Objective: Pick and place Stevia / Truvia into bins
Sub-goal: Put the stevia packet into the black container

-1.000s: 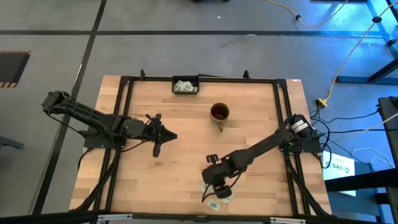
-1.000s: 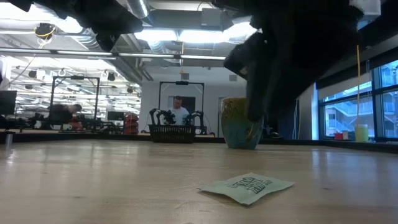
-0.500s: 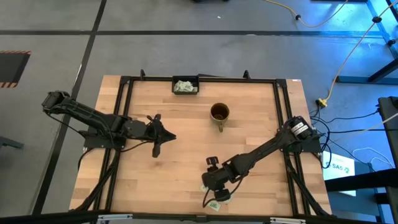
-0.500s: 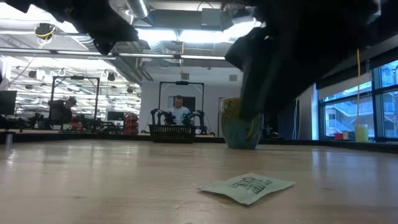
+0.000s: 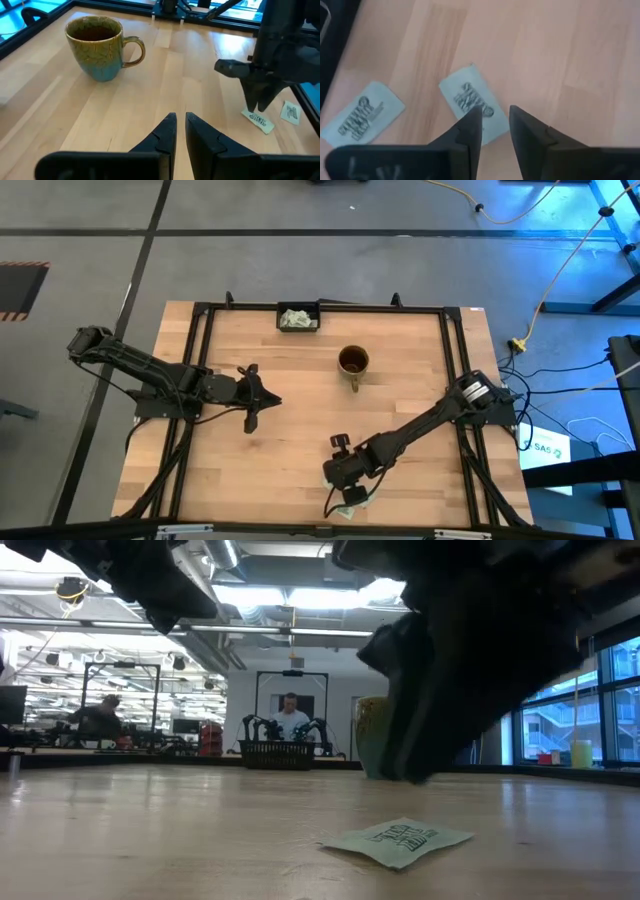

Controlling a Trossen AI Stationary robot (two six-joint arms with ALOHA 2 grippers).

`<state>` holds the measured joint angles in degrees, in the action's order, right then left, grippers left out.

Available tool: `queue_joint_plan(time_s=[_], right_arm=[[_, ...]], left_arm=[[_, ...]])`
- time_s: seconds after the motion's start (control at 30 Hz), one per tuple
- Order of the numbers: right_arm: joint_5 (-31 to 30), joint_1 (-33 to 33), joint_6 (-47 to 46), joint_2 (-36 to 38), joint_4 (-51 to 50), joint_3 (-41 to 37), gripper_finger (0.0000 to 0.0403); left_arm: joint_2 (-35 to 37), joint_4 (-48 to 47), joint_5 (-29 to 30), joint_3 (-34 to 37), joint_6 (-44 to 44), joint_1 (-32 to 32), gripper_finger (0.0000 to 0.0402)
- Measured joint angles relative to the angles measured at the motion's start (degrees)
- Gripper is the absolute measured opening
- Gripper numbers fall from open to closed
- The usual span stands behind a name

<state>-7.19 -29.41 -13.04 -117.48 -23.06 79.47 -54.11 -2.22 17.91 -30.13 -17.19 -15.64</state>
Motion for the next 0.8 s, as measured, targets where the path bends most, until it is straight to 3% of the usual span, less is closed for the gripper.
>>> queue_joint_plan(time_s=[0.4,0.8], right_arm=[[2.1,-0.1,-1.8,-4.0,-1.1,0.4,0.0094],[2.3,-0.1,-1.8,-4.3,-1.8,0.5,0.0027]], left_arm=[[0.0,-1.3,0.0,0.0,0.0,0.0,0.0033],[0.0,-1.4,0.4,0.0,0.0,0.0,0.0033]])
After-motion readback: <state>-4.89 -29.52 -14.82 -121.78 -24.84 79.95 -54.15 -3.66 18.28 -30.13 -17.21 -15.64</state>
